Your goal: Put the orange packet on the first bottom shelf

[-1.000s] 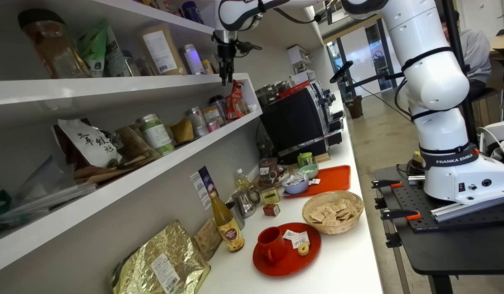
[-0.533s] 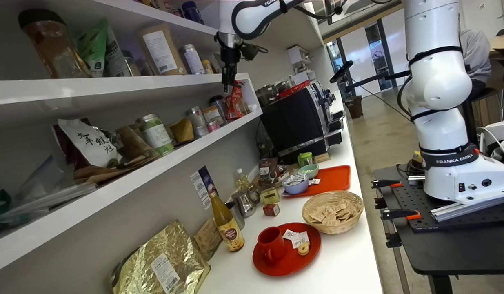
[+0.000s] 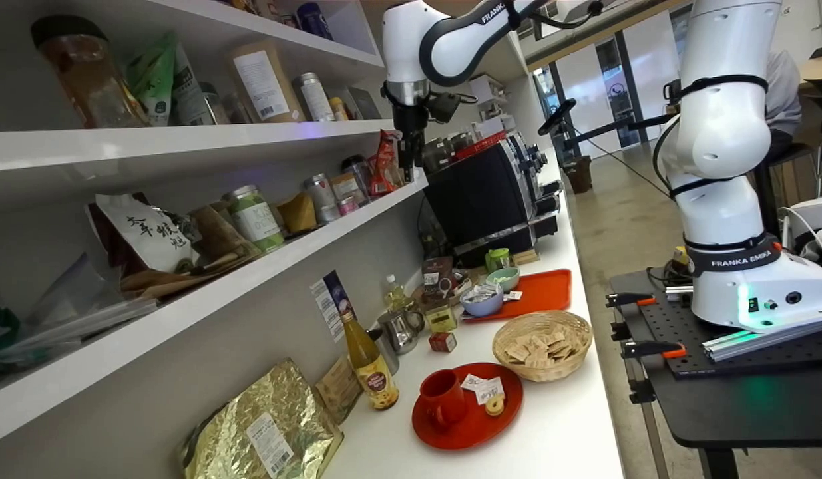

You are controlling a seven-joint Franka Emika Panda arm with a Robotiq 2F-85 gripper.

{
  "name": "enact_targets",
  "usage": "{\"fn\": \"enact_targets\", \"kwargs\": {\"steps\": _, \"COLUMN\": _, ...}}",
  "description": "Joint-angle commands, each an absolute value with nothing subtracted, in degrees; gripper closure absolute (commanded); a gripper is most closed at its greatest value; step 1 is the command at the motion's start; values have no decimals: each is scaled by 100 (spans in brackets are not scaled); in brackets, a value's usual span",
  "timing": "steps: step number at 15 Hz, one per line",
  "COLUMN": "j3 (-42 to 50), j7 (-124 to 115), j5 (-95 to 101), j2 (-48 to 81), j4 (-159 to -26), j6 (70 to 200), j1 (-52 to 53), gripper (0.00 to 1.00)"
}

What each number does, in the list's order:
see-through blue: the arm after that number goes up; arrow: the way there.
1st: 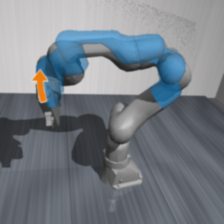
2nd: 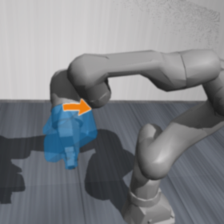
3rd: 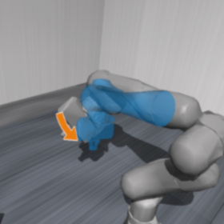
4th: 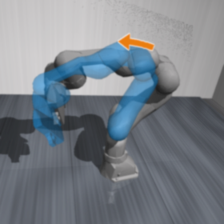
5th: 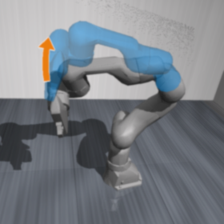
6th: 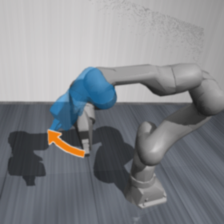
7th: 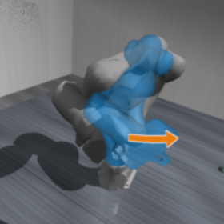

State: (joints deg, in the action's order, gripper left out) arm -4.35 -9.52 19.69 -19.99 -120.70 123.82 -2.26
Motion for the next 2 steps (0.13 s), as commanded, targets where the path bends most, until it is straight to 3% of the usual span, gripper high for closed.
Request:
{"fn": "enact_targets", "kwargs": {"steps": 1, "j3": -436, "j7": -951, "j5": 1966, "j2": -1990, "j4": -12027, "j6": 12372, "j1": -230, "gripper": 0}}
{"fn": "enact_targets", "kwargs": {"steps": 2, "j3": -427, "j7": -949, "j5": 1967, "j2": -1967, "j4": -11986, "j6": 12372, "j1": -234, "gripper": 0}}
